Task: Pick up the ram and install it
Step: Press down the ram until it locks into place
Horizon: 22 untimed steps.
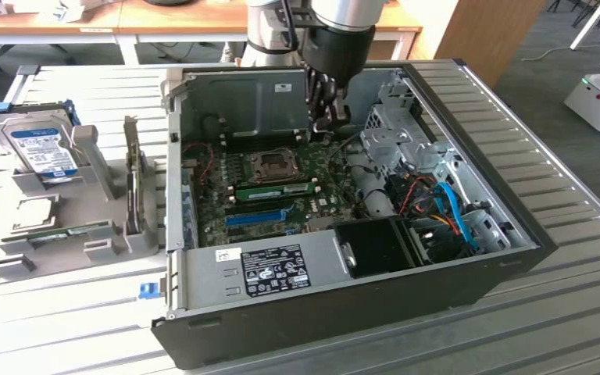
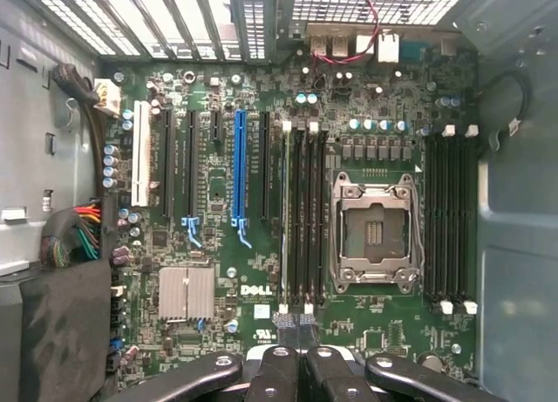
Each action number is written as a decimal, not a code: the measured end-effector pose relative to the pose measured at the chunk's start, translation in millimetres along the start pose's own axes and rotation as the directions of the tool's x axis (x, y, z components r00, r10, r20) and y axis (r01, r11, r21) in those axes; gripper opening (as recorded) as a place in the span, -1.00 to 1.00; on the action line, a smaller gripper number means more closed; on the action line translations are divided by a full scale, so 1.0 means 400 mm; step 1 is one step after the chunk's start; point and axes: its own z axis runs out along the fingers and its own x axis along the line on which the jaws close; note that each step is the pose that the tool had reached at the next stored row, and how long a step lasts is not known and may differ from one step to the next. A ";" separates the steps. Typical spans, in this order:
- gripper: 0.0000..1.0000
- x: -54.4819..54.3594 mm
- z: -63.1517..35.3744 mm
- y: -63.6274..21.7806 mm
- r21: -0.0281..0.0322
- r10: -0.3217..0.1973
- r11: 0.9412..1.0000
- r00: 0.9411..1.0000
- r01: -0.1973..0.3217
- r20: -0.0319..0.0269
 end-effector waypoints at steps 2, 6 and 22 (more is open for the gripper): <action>-0.79 0.000 0.006 0.000 0.000 0.000 1.000 1.000 0.000 0.000; -0.79 0.001 0.021 -0.001 0.001 0.000 1.000 1.000 0.000 0.000; -0.79 0.002 0.083 -0.003 0.003 0.000 1.000 1.000 0.000 0.000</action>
